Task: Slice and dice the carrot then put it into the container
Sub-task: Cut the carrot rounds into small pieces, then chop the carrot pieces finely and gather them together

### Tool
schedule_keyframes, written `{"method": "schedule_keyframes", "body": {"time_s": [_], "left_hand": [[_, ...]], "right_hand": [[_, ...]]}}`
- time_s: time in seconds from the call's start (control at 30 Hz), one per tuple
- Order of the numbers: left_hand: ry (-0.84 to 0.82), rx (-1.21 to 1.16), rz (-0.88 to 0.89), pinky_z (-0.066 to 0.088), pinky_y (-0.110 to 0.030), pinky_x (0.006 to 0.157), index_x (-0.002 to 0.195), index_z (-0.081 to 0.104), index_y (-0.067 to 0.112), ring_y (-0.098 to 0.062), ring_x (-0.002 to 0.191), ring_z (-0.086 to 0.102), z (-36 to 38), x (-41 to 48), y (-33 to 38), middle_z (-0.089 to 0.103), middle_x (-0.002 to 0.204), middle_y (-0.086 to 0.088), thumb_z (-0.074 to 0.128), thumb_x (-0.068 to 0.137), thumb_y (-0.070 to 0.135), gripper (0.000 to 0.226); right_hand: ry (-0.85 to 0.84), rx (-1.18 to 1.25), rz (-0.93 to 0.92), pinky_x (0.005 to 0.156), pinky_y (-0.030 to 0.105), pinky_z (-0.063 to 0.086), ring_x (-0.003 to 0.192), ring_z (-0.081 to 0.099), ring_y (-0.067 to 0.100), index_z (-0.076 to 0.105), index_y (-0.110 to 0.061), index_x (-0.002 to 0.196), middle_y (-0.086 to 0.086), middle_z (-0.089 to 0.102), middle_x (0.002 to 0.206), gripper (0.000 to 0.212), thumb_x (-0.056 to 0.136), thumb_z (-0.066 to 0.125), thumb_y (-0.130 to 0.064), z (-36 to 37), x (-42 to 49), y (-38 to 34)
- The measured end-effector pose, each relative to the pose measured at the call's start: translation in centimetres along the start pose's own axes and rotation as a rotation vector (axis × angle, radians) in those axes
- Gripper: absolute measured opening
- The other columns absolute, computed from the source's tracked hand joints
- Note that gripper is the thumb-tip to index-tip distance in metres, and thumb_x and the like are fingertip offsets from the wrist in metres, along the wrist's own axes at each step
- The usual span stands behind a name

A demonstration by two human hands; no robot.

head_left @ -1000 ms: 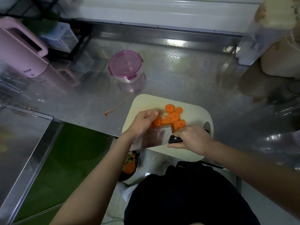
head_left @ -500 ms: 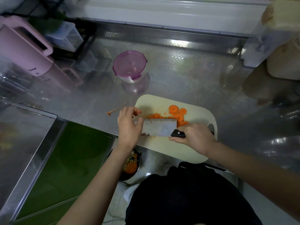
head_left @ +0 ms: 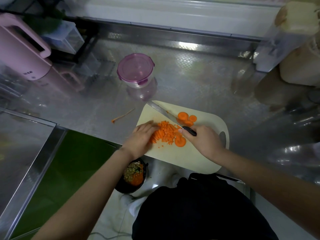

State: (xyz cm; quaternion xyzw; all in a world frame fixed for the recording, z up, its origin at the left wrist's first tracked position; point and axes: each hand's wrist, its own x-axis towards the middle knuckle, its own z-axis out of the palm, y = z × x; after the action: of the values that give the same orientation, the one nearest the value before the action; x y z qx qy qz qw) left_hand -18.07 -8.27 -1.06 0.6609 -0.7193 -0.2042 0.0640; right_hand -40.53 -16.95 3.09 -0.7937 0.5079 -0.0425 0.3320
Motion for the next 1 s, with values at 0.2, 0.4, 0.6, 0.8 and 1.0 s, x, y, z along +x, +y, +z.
{"method": "schedule_keyframes", "body": {"time_s": [0.2,0.4,0.6,0.8,1.0], "left_hand": [[-0.126,0.233,0.127,0.027,-0.039,0.105,0.134,0.045,0.012,-0.031,0.133,0.035,-1.0,1.4,-0.6,0.041,0.142,-0.011,0.060,0.087,0.024,0.050],[-0.198,0.312,0.163,0.024,-0.036,0.108,0.136,0.040,0.010,-0.027,0.135,0.030,-1.4,1.7,-0.6,0.031,0.148,-0.011,0.048,0.095,0.030,0.046],[-0.212,0.272,0.137,0.031,-0.039,0.104,0.133,0.044,0.006,-0.031,0.127,0.039,-1.8,1.1,-0.2,0.040,0.137,-0.016,0.040,0.096,0.032,0.045],[-0.078,0.160,-0.041,0.040,-0.044,0.099,0.127,0.047,0.003,-0.030,0.114,0.045,-0.3,-0.1,1.1,0.045,0.127,-0.016,0.048,0.095,0.028,0.040],[0.011,0.157,-0.293,0.031,-0.035,0.102,0.138,0.035,0.012,-0.025,0.121,0.037,0.5,0.1,2.8,0.038,0.133,-0.006,0.050,0.086,0.056,0.069]], "right_hand": [[0.000,0.025,-0.014,0.047,0.030,0.027,0.051,0.045,0.017,0.040,-0.022,0.055,-0.004,0.043,0.050,0.050,0.089,0.050,-0.057,0.6,-0.3,-0.3],[-0.001,0.079,0.006,0.046,0.030,0.023,0.046,0.039,0.012,0.036,-0.023,0.051,-0.005,0.037,0.047,0.052,0.089,0.053,-0.054,0.8,-0.4,-0.2],[0.001,0.084,0.008,0.045,0.030,0.023,0.046,0.040,0.013,0.040,-0.020,0.053,-0.004,0.038,0.046,0.051,0.088,0.052,-0.055,0.8,-0.3,0.4],[-0.006,0.093,0.005,0.046,0.029,0.023,0.046,0.041,0.013,0.043,-0.021,0.054,-0.006,0.039,0.047,0.049,0.088,0.052,-0.056,0.9,-0.4,0.7],[0.000,0.099,-0.001,0.046,0.029,0.023,0.045,0.040,0.012,0.042,-0.021,0.053,-0.005,0.039,0.046,0.051,0.087,0.053,-0.056,1.0,-0.5,0.8]]}}
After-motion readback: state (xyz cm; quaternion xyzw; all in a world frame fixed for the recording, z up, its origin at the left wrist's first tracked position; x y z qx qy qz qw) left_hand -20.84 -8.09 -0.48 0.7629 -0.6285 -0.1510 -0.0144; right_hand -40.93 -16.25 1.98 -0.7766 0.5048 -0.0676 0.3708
